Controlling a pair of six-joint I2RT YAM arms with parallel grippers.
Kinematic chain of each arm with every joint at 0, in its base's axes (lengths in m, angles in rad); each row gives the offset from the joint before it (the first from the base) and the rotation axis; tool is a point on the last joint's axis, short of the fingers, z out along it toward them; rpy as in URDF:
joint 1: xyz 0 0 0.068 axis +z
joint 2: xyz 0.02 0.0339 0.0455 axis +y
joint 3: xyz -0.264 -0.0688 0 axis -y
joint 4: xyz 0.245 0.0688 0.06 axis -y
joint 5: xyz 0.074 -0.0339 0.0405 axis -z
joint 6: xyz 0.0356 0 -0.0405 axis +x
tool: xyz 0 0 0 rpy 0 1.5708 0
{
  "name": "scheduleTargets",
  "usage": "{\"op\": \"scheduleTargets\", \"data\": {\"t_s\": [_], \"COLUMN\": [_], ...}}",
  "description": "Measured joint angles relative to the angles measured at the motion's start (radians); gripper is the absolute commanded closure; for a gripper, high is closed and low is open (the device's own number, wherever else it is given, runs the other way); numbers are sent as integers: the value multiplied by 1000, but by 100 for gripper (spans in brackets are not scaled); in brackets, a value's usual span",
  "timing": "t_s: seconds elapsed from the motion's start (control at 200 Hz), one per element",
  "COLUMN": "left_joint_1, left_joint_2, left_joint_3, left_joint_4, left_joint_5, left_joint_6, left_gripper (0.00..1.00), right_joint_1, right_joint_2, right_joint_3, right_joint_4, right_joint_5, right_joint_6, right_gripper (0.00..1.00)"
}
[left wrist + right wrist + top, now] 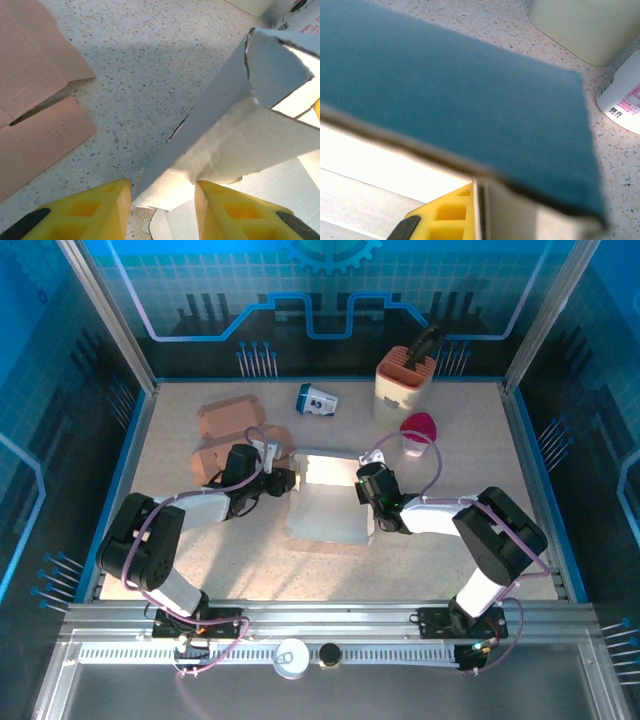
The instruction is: Fold the paper box
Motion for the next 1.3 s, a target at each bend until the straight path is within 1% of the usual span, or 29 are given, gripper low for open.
{"op": "scheduleTargets", "data": {"t_s": [0.165,0.525,0.755,0.905,1.065,1.151,1.301], "left_joint_1": [0,0,0,-8,-39,-60,-83], "left_joint_2": [0,3,28,42,51,62,83], "left_joint_3": [17,53,71,81,93,104,124], "left_joint_4": [-14,-30,-27,-24,-24,-25,-30], "left_joint_5": [-2,-4,42,43,0,-47,-130], "left_joint_6": [5,64,81,83,91,101,101], "left_gripper": [60,59,64,68,69,70,74], "right_joint_1": [0,0,-1,-2,-2,-2,-2], "right_joint_2": [0,4,8,12,15,15,16], "right_joint_3": [0,0,1,6,6,6,6], "right_joint_4": [2,11,20,21,27,27,27], "right_joint_5": [-7,-13,-20,-24,-27,-27,-26], "right_joint_6": [-3,-7,-15,-15,-16,-16,-15], "right_gripper": [100,100,100,100,100,100,100]}}
